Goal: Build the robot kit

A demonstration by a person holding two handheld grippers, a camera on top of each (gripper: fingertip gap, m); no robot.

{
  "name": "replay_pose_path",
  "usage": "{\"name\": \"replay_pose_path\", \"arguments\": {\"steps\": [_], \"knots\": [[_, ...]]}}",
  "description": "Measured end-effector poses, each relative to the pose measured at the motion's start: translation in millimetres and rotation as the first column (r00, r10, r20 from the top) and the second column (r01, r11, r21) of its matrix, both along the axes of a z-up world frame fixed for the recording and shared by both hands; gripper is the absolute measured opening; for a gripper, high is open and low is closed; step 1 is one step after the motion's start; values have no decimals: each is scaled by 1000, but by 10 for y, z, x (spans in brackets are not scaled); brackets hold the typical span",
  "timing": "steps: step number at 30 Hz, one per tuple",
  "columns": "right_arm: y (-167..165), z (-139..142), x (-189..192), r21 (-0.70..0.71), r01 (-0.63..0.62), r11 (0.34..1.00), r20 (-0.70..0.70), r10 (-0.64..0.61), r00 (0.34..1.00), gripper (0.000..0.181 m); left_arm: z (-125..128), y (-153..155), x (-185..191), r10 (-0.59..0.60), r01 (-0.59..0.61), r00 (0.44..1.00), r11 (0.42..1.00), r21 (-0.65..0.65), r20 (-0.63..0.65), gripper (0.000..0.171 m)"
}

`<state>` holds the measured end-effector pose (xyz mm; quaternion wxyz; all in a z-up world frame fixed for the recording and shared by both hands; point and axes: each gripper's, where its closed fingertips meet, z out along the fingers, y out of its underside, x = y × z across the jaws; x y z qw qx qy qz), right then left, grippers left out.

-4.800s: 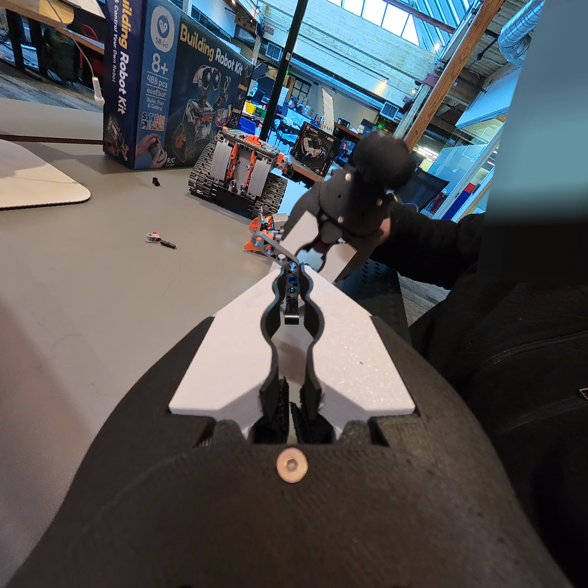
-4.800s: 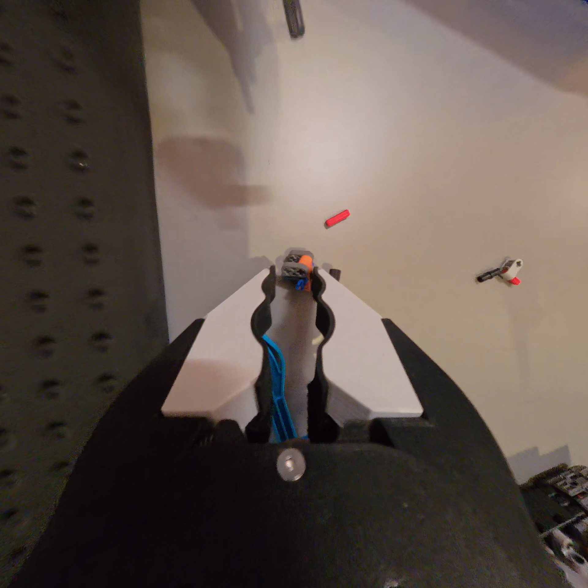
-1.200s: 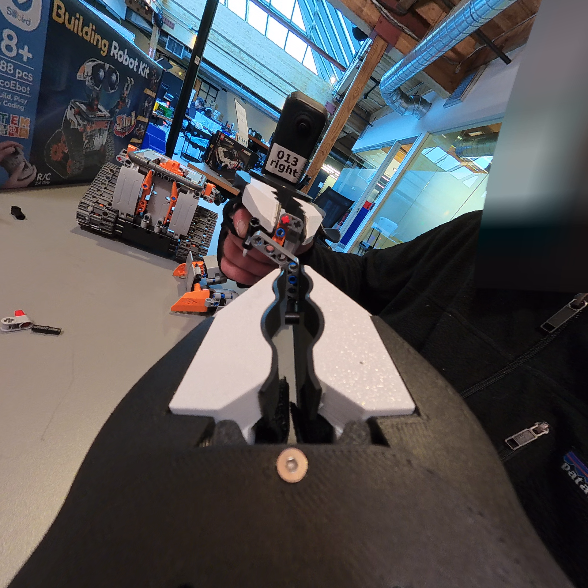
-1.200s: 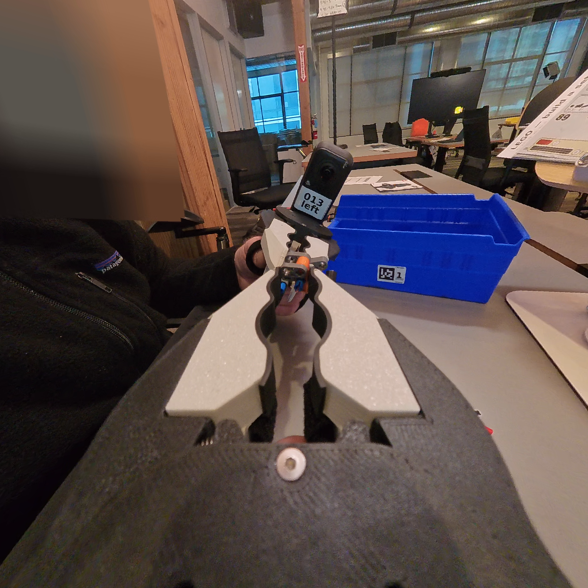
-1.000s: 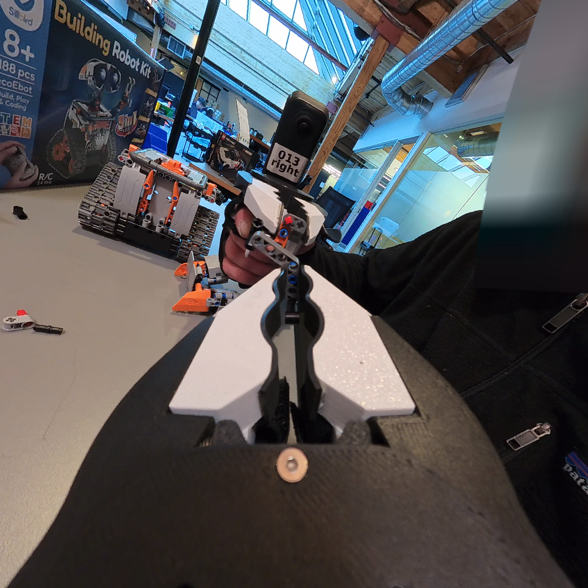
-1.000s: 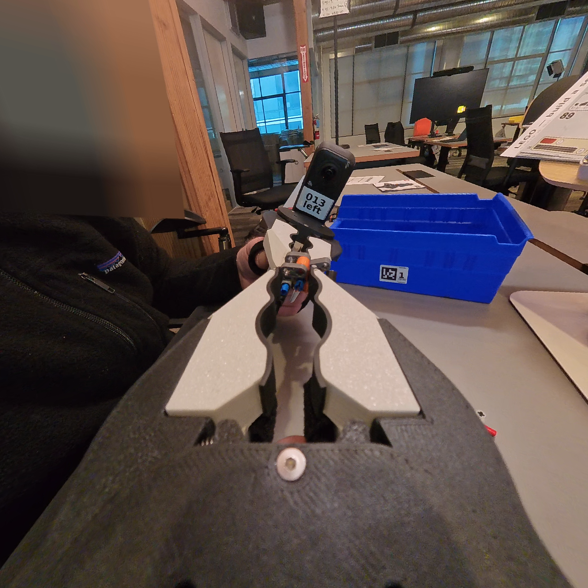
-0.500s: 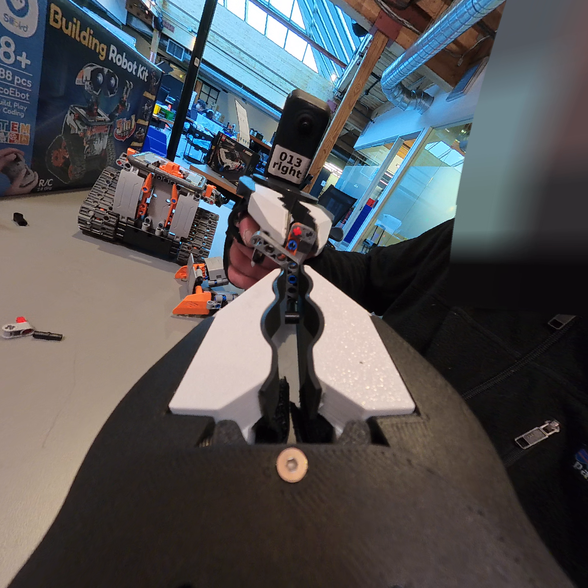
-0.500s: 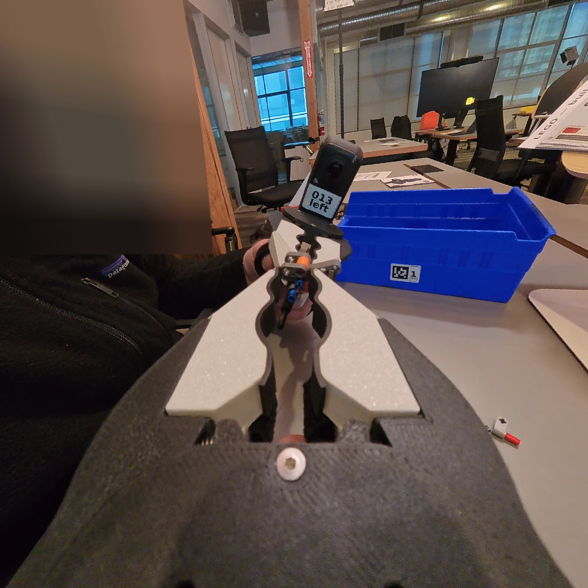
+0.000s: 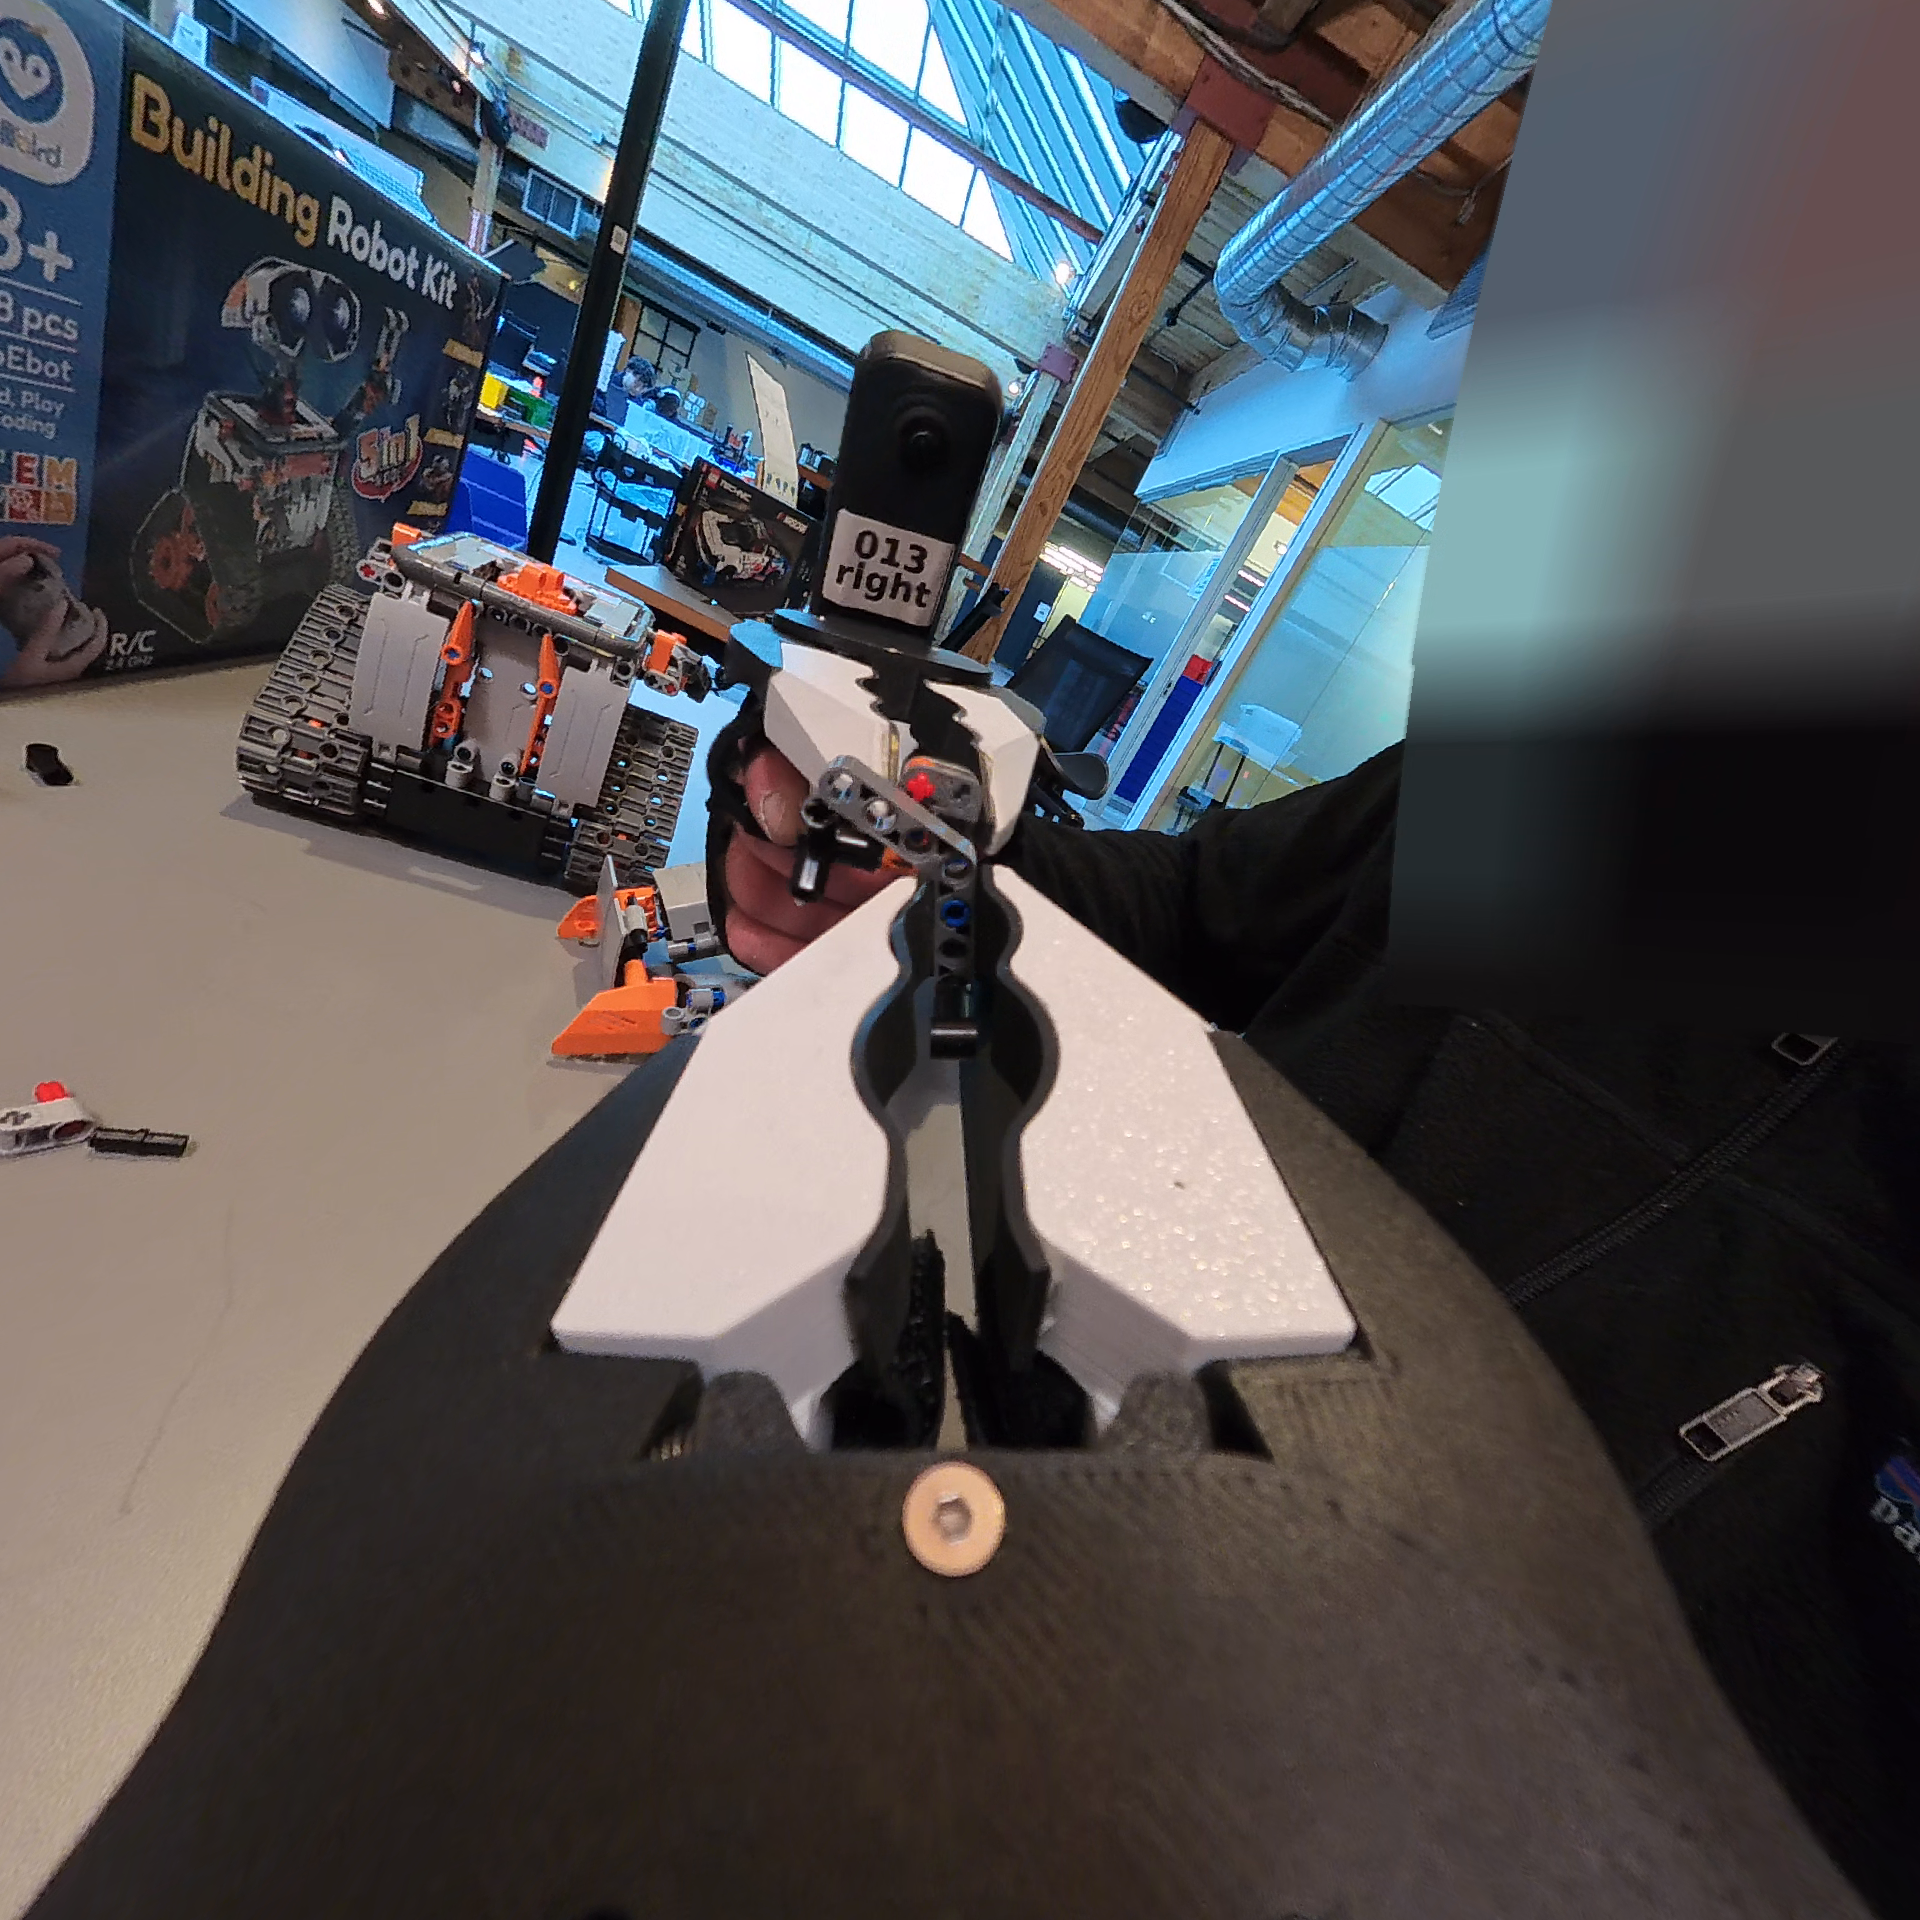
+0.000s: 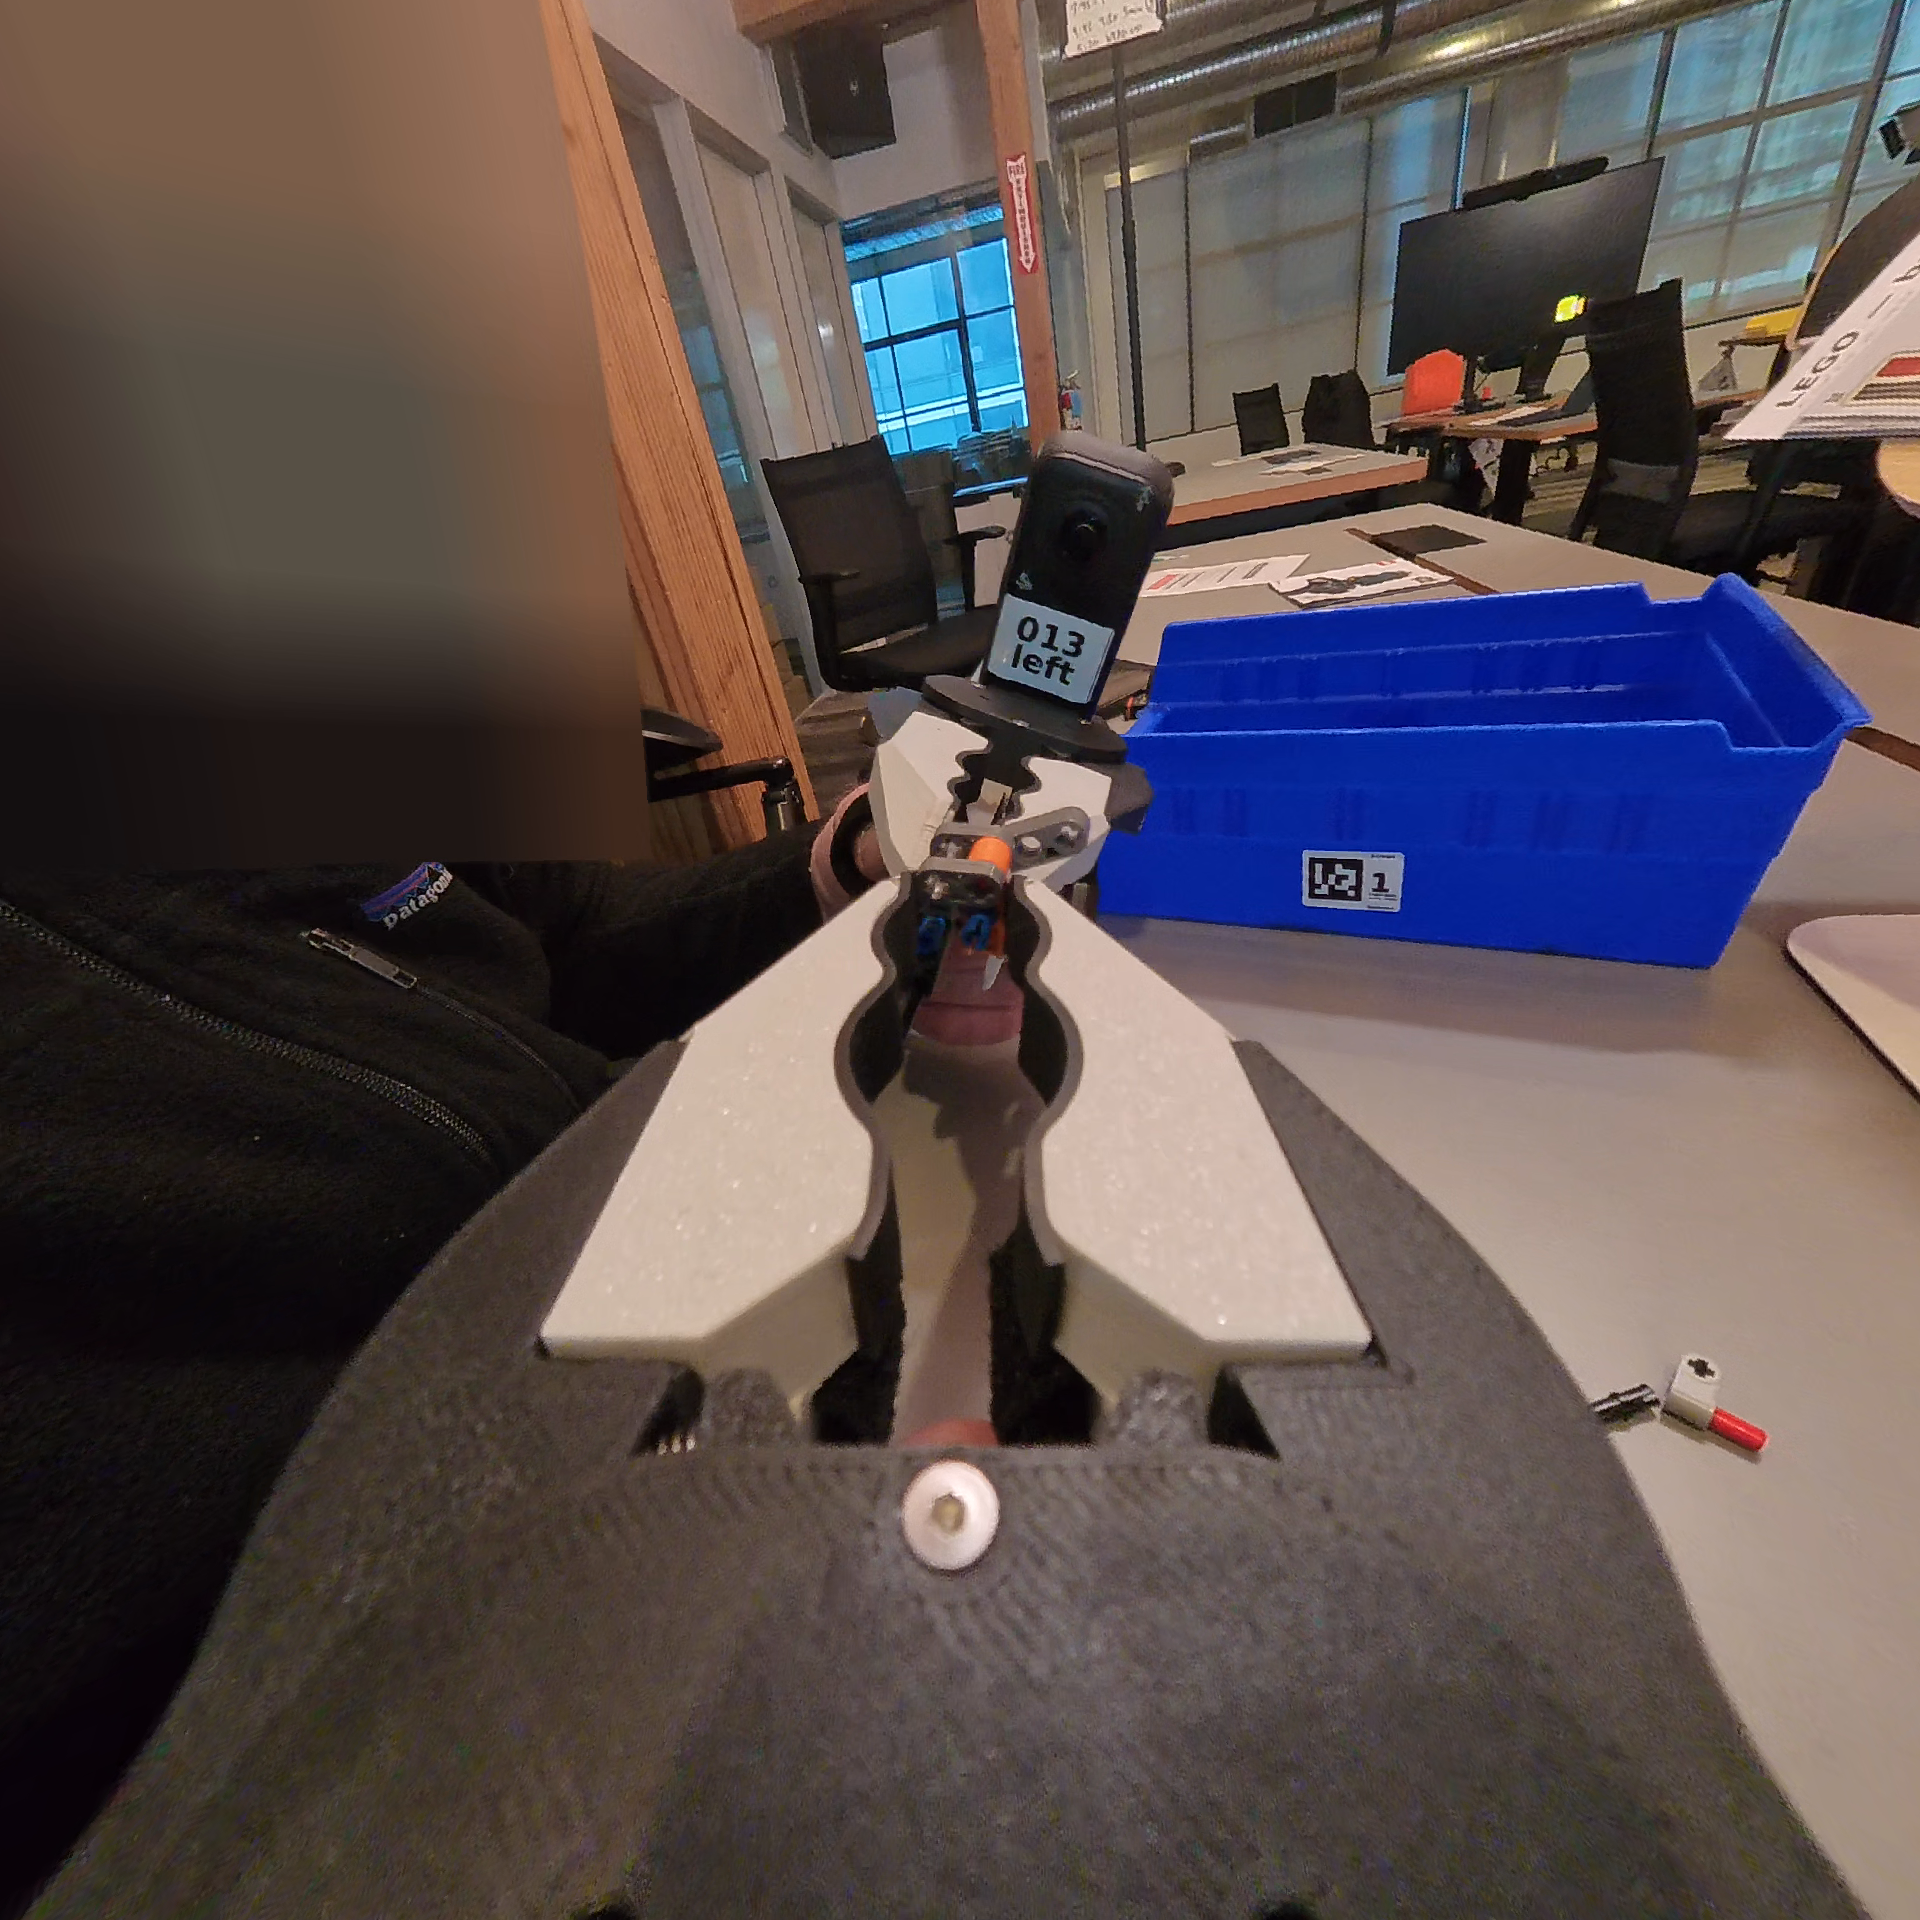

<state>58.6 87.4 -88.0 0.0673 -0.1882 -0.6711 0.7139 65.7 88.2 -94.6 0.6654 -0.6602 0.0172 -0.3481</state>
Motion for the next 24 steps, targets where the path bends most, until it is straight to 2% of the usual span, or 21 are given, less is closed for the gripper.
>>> {"name": "replay_pose_path", "arguments": {"steps": [15, 24], "knots": [[-1, -8, 6, 97, 83, 992, -99, -73, 992, 14, -20, 15, 5, 14, -15, 999, 1000, -13, -41, 6], [-9, 6, 30, 79, 69, 994, -97, -61, 993, 14, -22, 19, 28, 13, -14, 998, 1000, -18, -63, 6]]}}
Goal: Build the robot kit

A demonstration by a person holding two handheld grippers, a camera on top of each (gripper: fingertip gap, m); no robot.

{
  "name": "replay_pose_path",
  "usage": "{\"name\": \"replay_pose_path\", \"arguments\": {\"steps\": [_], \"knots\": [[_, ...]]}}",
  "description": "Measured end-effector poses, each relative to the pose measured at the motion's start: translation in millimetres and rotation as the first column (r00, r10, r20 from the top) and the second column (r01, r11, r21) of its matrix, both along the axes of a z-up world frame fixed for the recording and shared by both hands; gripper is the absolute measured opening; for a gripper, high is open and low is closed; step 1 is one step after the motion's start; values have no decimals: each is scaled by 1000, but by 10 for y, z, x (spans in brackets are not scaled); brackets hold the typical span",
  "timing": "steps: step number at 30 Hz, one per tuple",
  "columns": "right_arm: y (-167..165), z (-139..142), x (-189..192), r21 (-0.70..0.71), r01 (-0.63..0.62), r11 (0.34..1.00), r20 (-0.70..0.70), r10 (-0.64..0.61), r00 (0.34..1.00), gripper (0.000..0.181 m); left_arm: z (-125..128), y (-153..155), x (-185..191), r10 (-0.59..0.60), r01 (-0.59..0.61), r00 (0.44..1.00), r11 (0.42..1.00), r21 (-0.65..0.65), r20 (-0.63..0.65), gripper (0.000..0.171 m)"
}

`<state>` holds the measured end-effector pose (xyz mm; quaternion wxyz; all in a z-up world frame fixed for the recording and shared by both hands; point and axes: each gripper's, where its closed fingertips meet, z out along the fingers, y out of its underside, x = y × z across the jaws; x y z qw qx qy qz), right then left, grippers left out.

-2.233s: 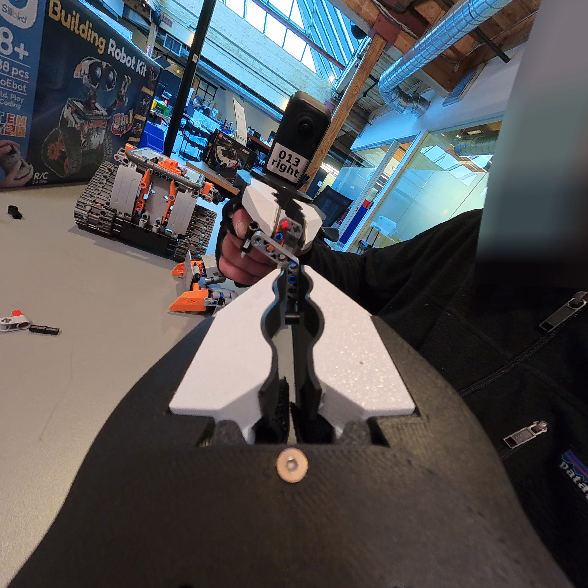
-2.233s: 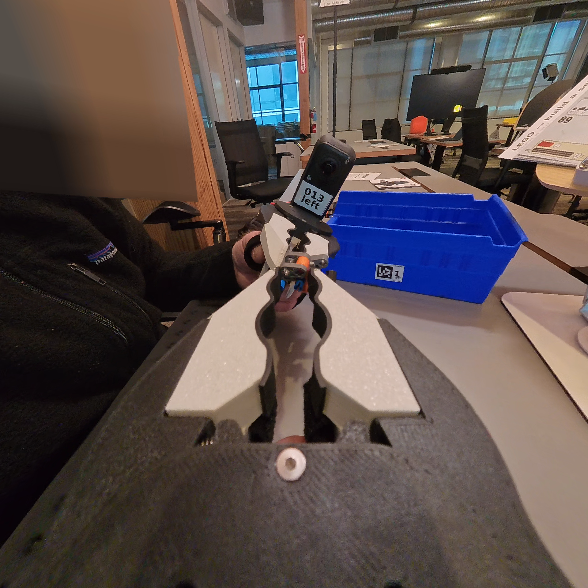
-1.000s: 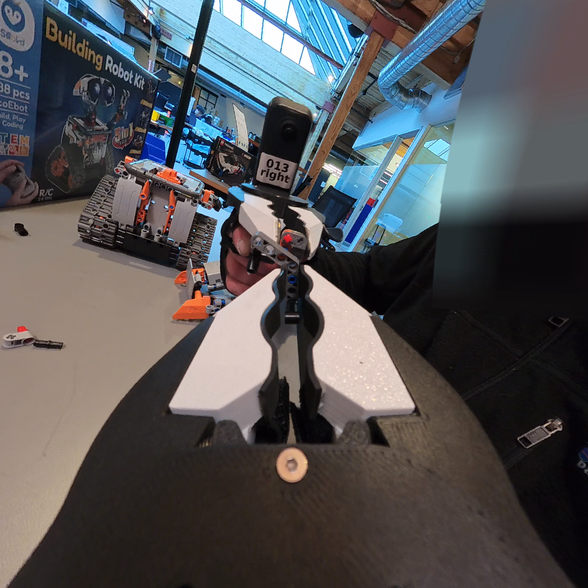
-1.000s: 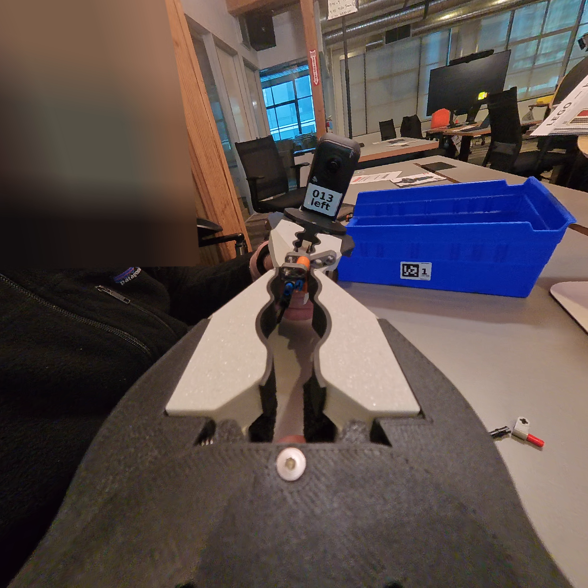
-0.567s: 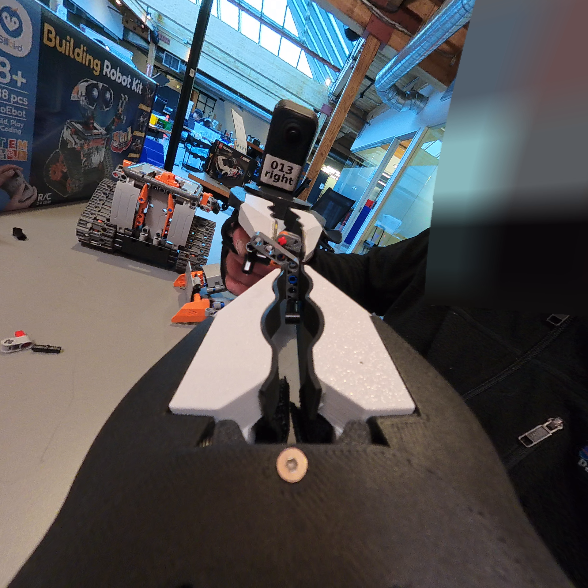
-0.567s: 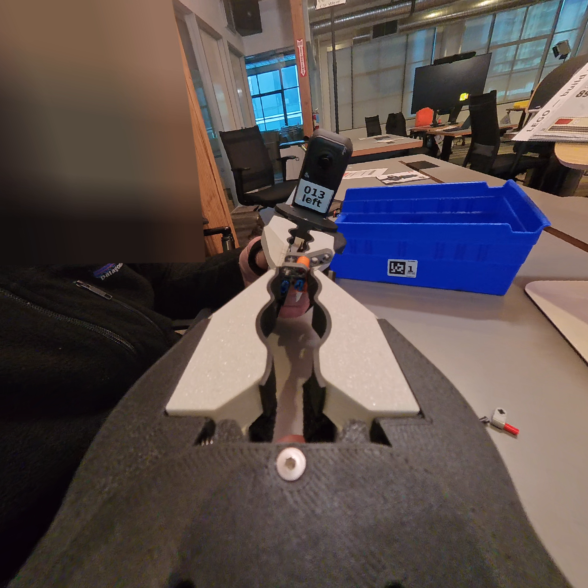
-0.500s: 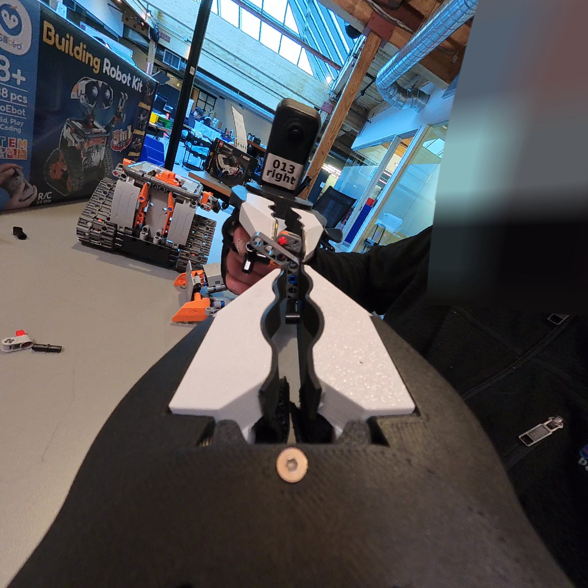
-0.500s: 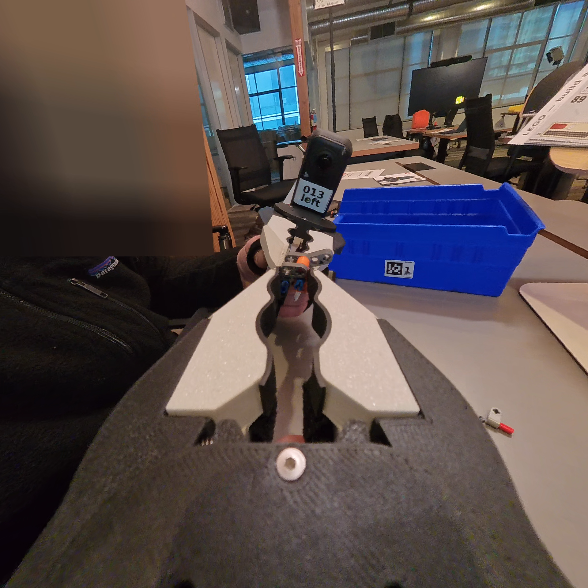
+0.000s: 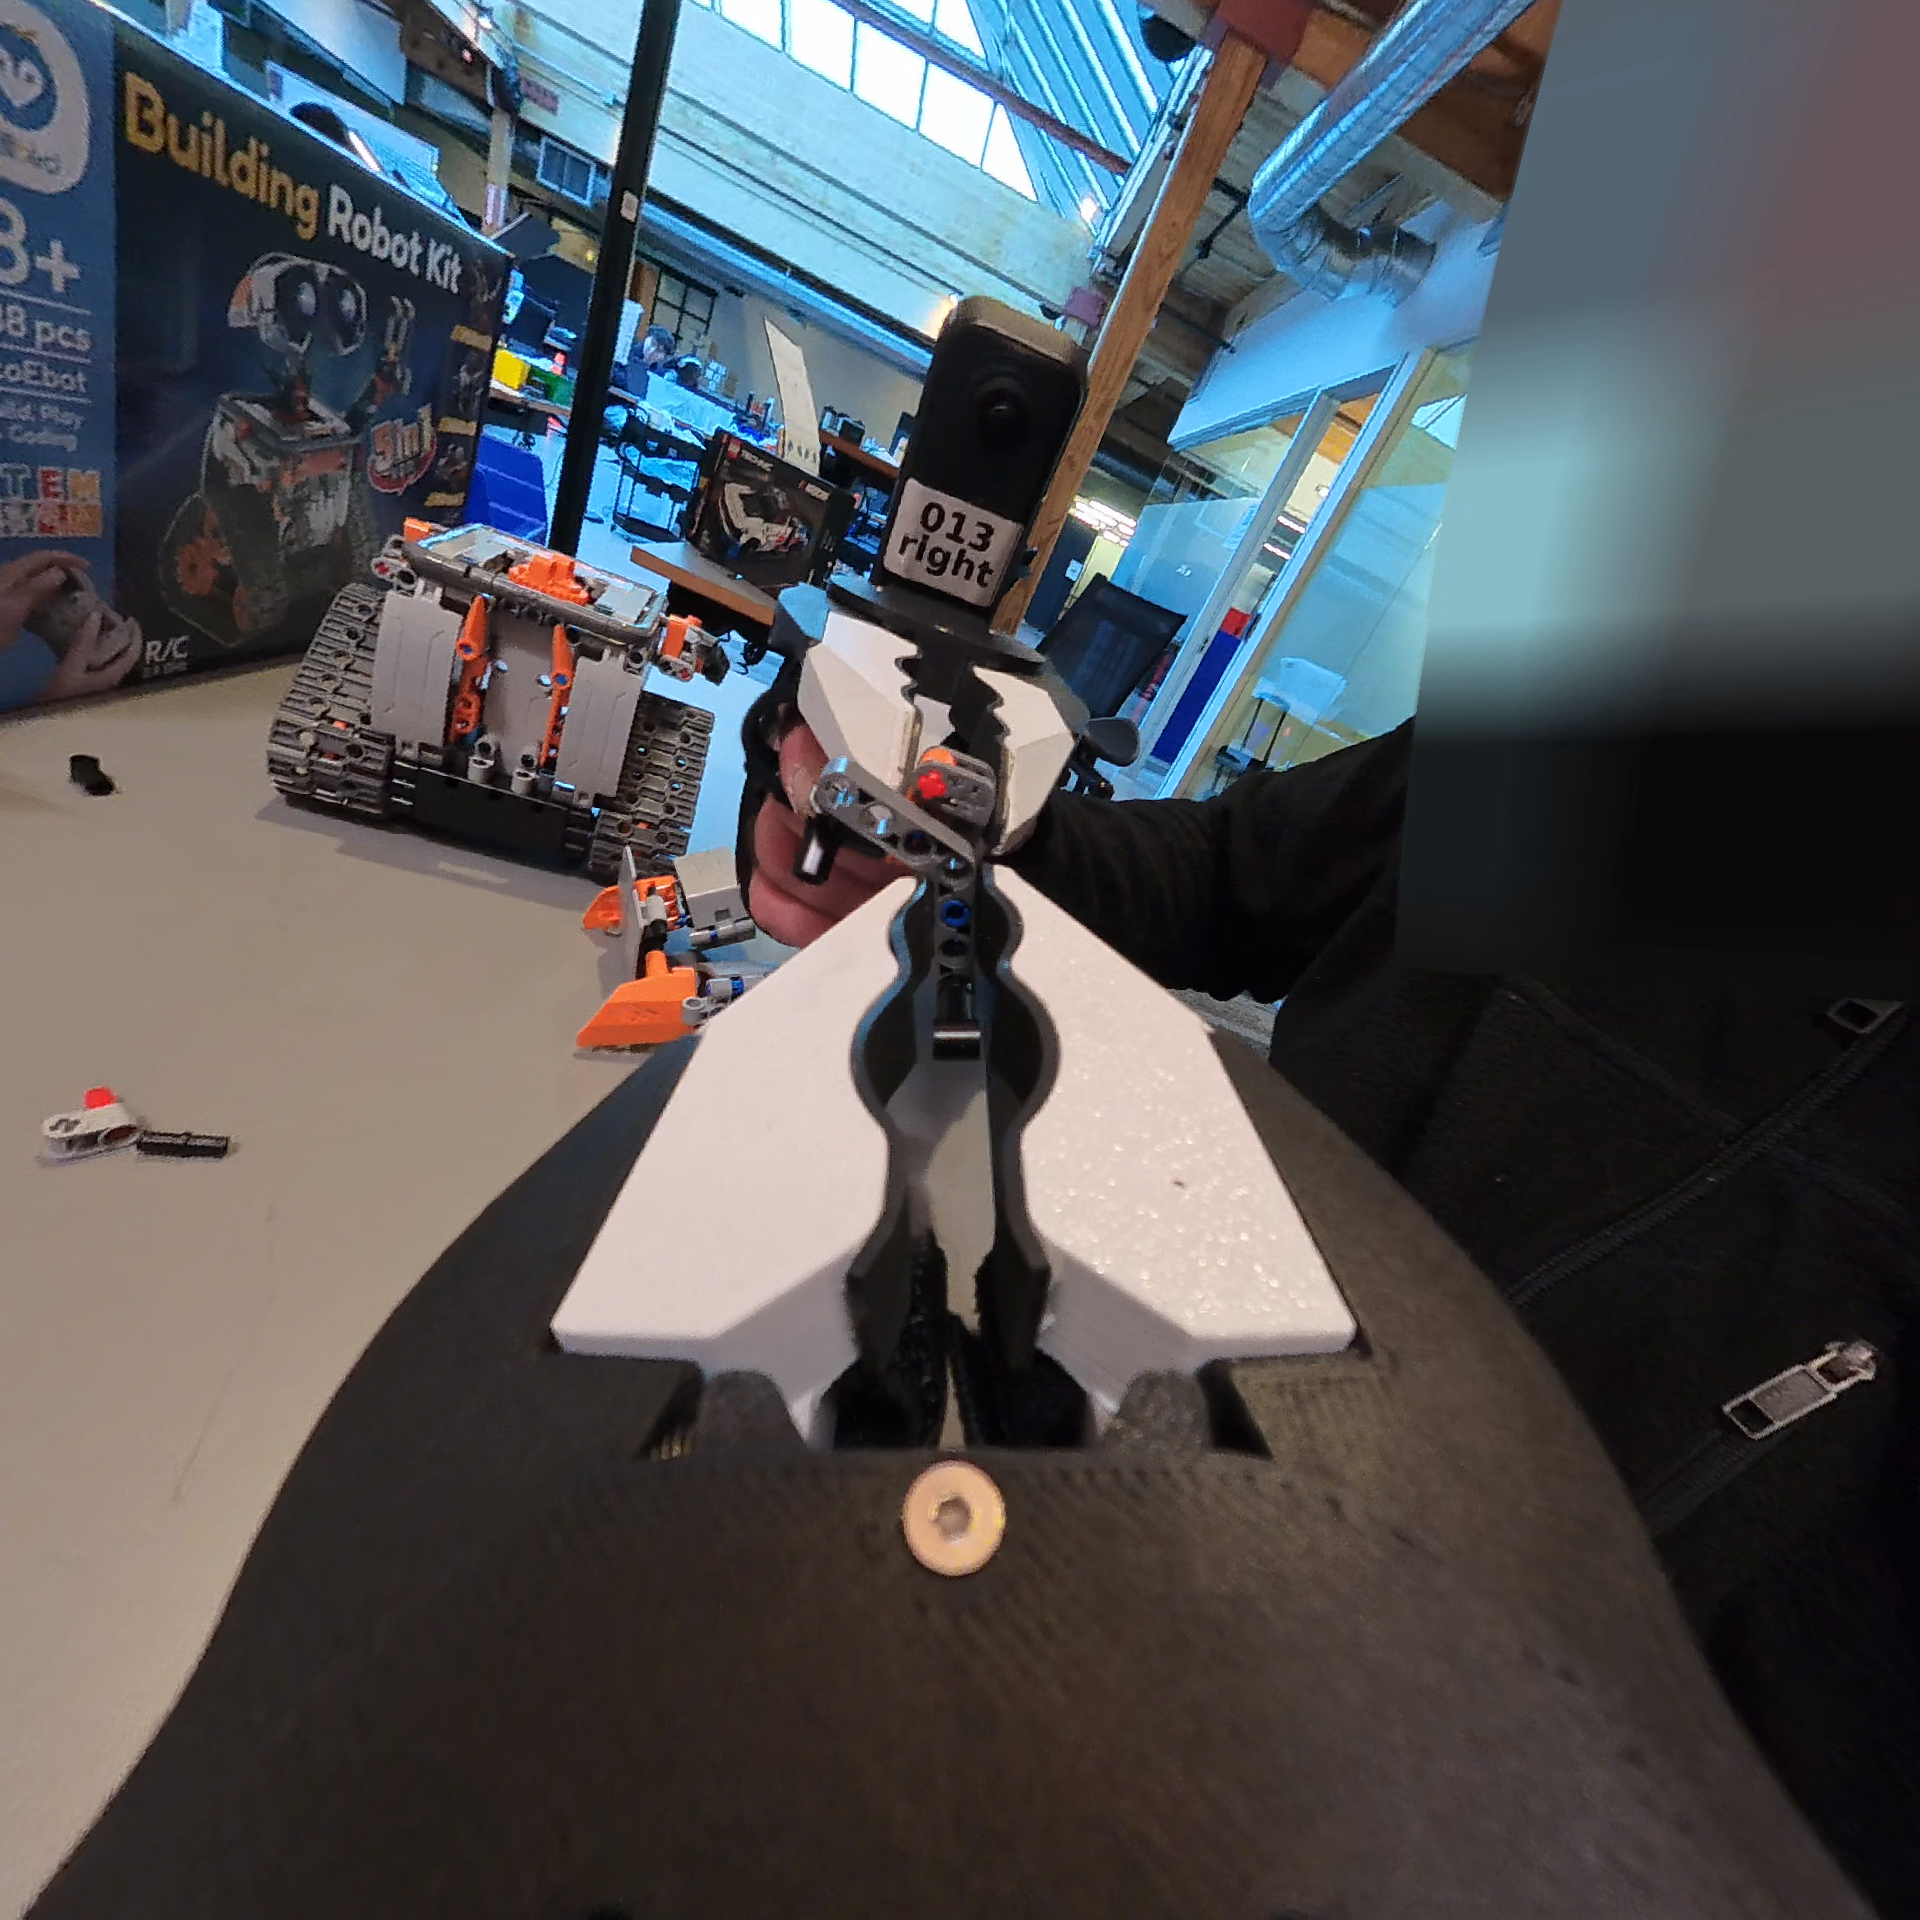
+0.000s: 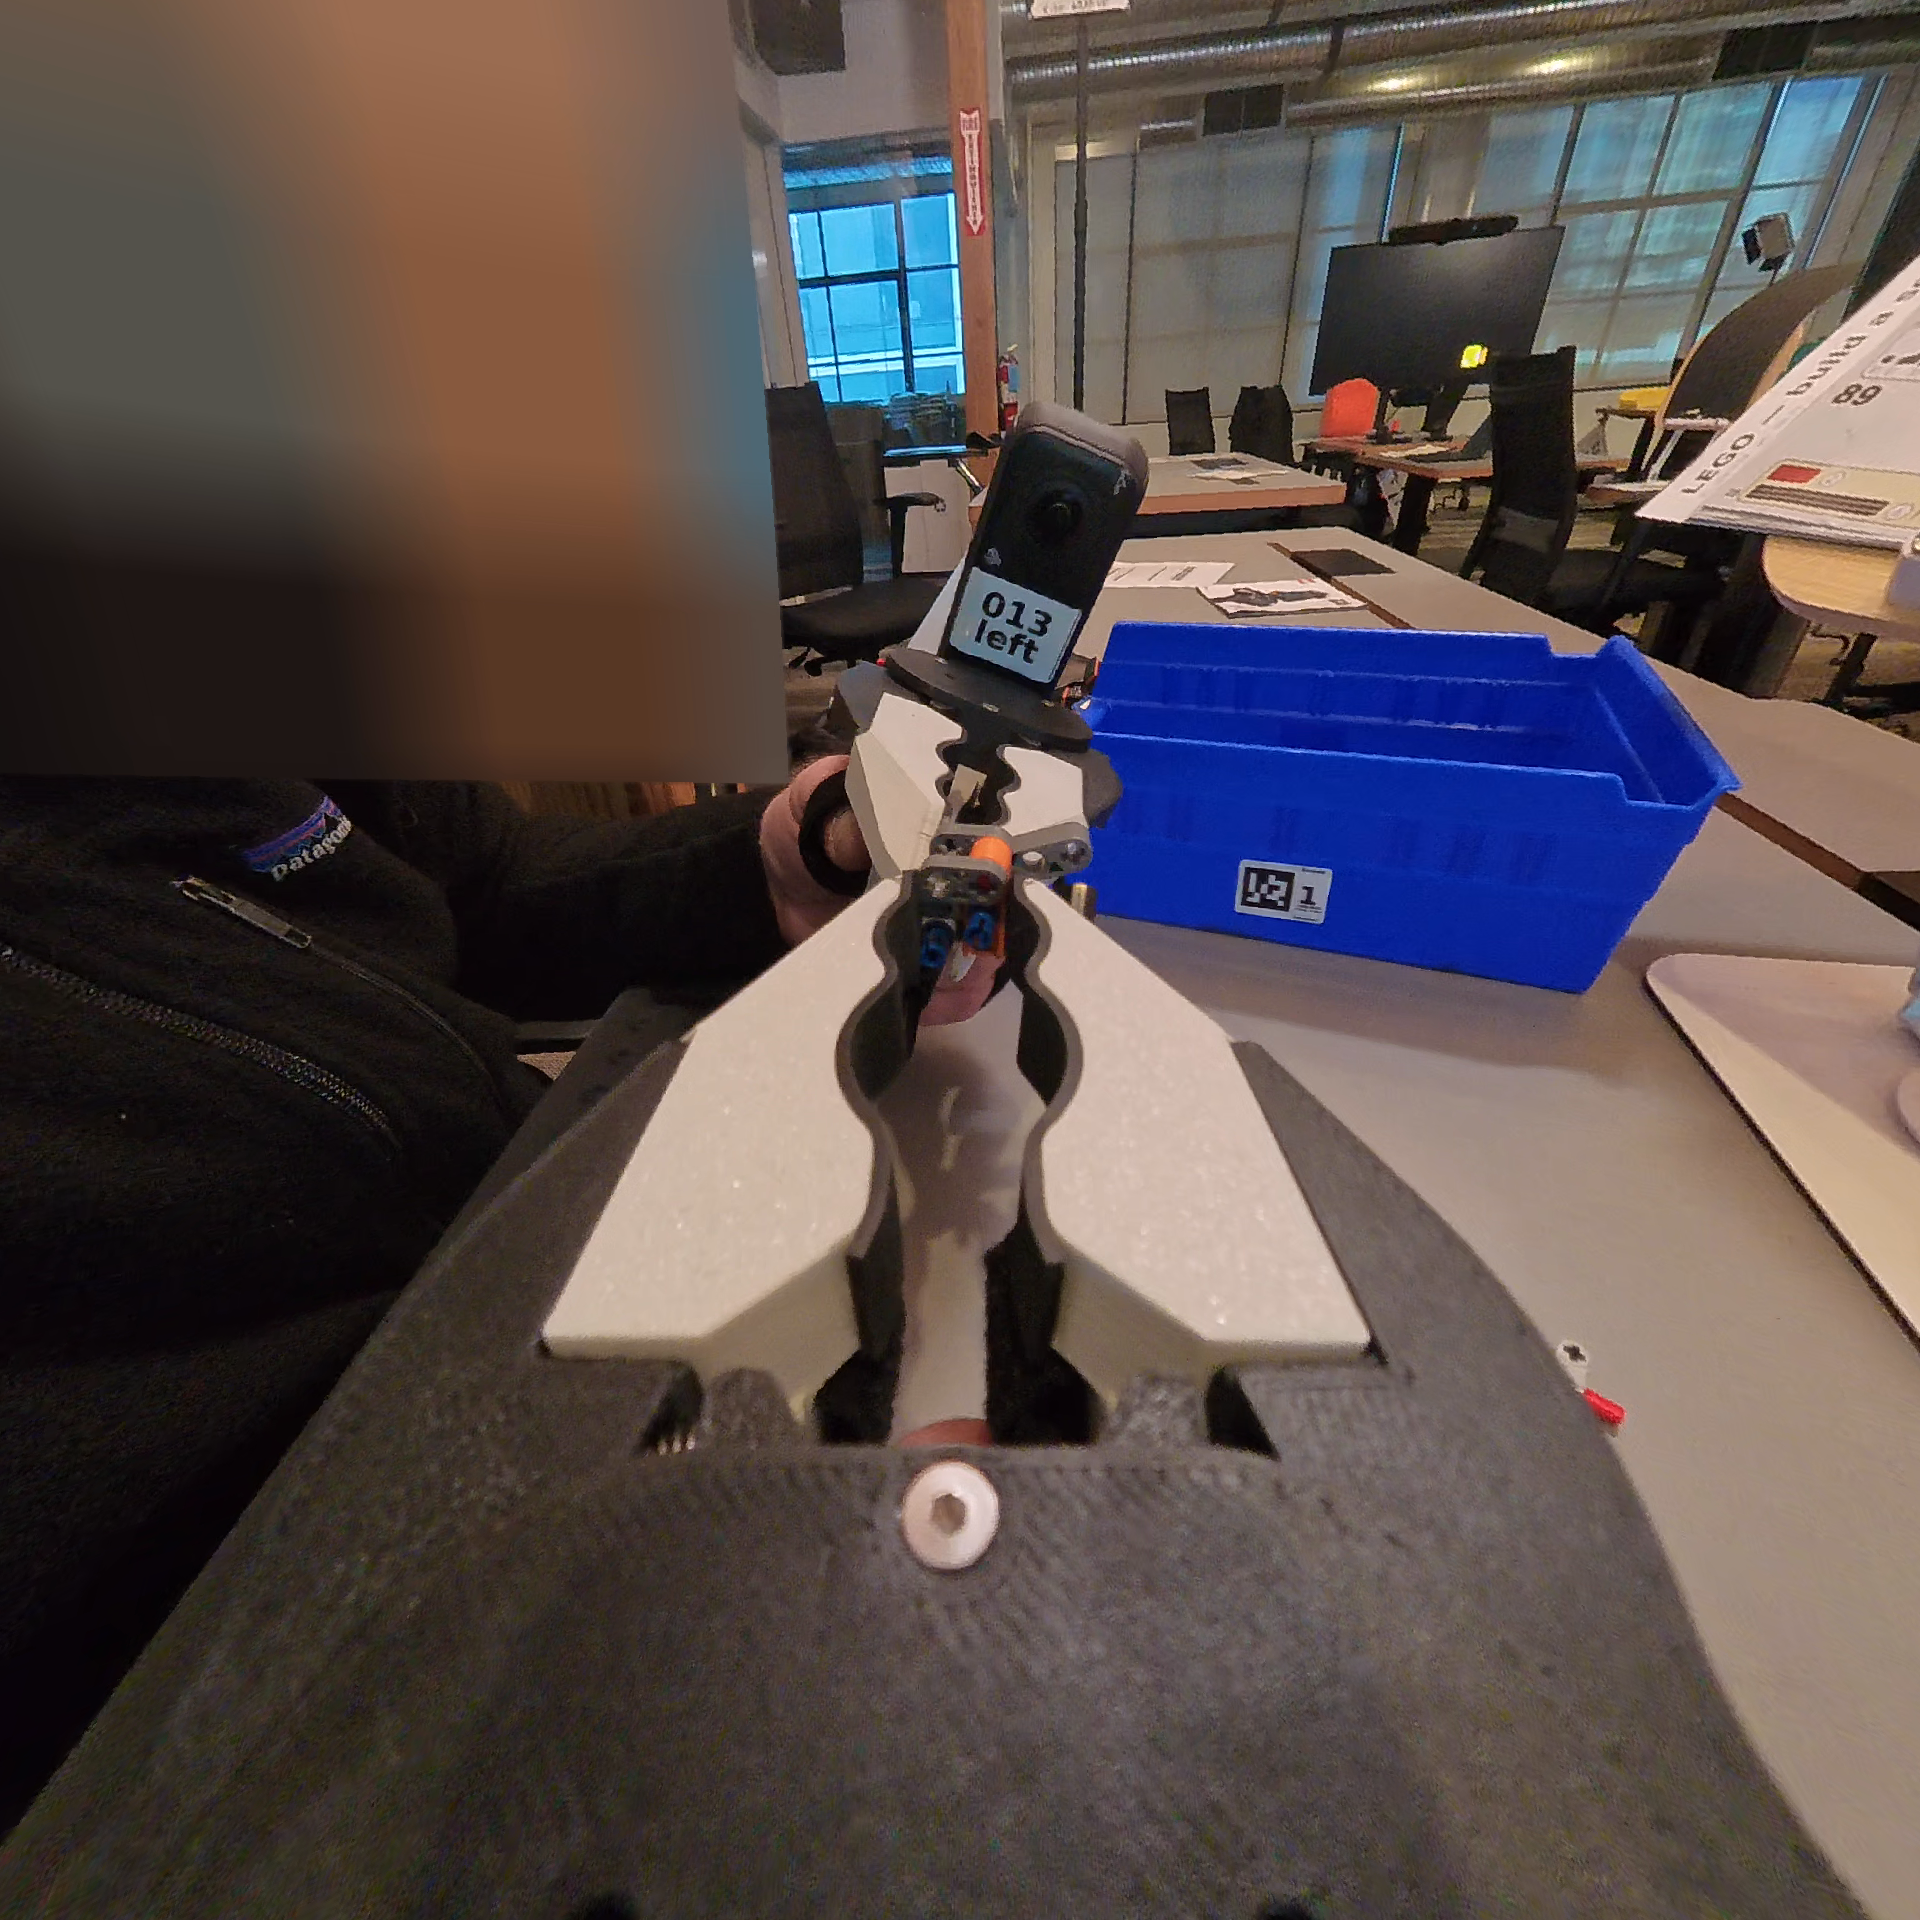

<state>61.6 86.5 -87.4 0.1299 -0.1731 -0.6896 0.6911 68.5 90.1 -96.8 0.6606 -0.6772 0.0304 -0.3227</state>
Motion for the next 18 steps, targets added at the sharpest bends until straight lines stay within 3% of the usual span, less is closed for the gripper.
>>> {"name": "replay_pose_path", "arguments": {"steps": [11, 18], "knots": [[-22, -11, 38, 39, -5, 999, -25, 6, 1000, 15, -2, -5, 36, -8, 8, 998, 1000, -7, -58, 6], [-8, -80, 61, 173, 15, 985, -68, -3, 998, 14, -81, 12, 56, -31, 17, 988, 996, -87, -154, 6]]}}
